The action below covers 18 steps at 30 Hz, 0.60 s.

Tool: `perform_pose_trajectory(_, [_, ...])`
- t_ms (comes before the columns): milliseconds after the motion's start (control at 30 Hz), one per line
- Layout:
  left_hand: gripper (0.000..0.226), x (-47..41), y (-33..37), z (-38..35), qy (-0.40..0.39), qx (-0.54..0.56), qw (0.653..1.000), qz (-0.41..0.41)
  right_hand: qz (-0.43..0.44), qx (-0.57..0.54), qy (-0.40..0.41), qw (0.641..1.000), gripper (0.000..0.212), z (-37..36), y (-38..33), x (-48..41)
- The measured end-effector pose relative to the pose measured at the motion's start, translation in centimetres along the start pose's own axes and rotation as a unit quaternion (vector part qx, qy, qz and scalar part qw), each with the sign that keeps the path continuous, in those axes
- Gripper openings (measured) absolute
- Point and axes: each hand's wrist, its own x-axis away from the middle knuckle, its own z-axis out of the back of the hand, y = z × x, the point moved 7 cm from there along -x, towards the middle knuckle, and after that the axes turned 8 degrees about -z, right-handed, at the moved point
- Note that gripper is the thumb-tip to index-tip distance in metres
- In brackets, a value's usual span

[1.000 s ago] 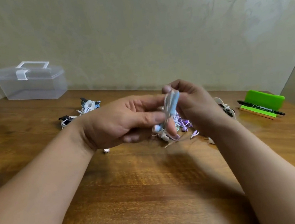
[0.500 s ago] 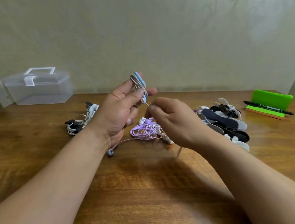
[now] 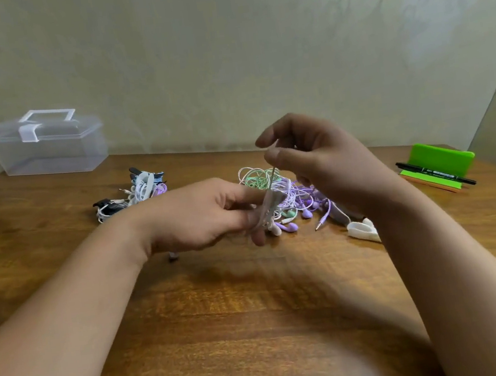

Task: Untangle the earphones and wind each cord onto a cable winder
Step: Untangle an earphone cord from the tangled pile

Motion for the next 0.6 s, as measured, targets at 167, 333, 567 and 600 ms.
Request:
perform_pose_trajectory(167, [0.043,0.2,0.8,0.9,0.024,0.263,0.958,-0.110,-0.052,-0.172,-0.043,0.983,0.012,-0.9,2.2,-0.8])
perform_pose_trajectory(333, [0.044,-0.8,-0.9,3.0,0.189,0.383,0.895,-0.126,-0.094,-0.149,-0.066,0.982,0.022,-4.8,3.3,-0.6])
perform_pose_trajectory(567, [0.046,-0.7,-2.0,4.3,0.347,0.163,0.919,-0.092,-0.129,-0.104,-0.024,0.986,0.019,-5.5,3.3,-0.5])
perform_pose_trajectory(600, [0.047,-0.7,-1.9,4.1,0.351,0.130,0.923,-0.088,-0.139,-0.113,-0.016,0.984,0.020,-5.5,3.4,-0.5])
